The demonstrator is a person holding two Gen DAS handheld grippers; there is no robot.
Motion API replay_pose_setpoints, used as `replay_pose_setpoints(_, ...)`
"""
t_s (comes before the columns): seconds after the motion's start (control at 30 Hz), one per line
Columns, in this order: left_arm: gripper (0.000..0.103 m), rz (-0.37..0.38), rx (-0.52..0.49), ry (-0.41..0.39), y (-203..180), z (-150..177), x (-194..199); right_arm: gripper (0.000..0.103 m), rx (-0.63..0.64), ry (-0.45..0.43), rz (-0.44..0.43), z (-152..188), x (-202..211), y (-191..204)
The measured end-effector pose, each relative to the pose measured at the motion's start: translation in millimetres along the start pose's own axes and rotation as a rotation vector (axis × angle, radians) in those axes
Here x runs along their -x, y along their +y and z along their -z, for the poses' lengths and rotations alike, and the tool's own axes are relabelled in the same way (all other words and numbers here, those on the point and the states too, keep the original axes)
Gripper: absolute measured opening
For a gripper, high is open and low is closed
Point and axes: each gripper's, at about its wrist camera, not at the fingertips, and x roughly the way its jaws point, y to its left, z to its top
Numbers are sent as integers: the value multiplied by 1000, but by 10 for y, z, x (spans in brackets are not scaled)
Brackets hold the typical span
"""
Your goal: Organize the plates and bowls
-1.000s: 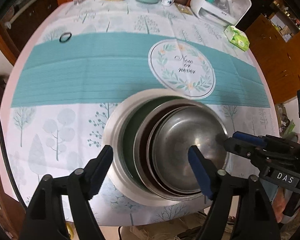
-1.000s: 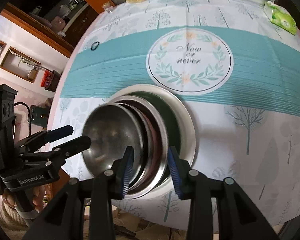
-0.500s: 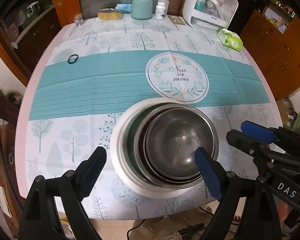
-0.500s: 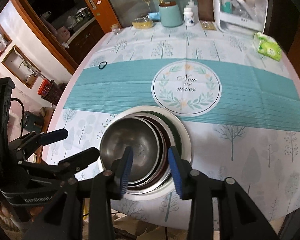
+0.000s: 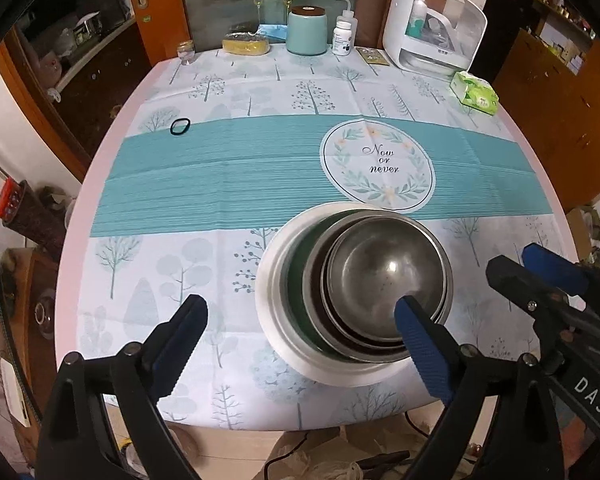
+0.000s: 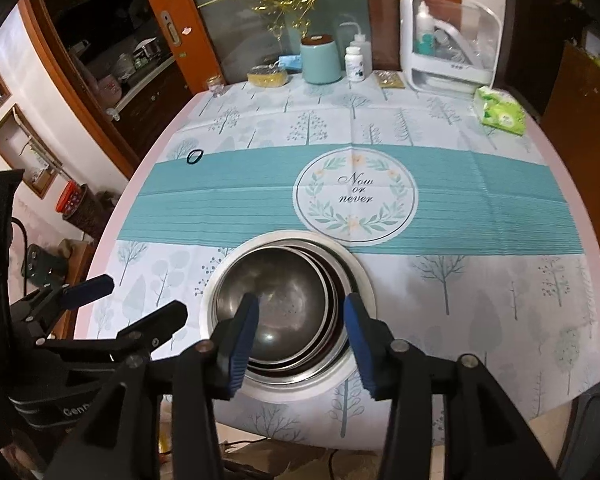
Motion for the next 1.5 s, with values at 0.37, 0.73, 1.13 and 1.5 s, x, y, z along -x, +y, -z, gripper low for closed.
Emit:
replay_pose_setpoints(0.37,94,-34,-13,-84,-56,43,269,55,-32,-86,58,66,284,14)
replay_pose_setpoints(0.73,94,-85,-14,-149,-130,59,433,57,-28,-113,55,101,369,-21)
replay_pose_setpoints(1.13,94,-104,3,-195,-136,80,548,58,-15,-133,50,94,437,-25)
replay_pose_setpoints(1.5,94,-103,15,-208,-128,83,563,58,6,-149,52,69,470,-20)
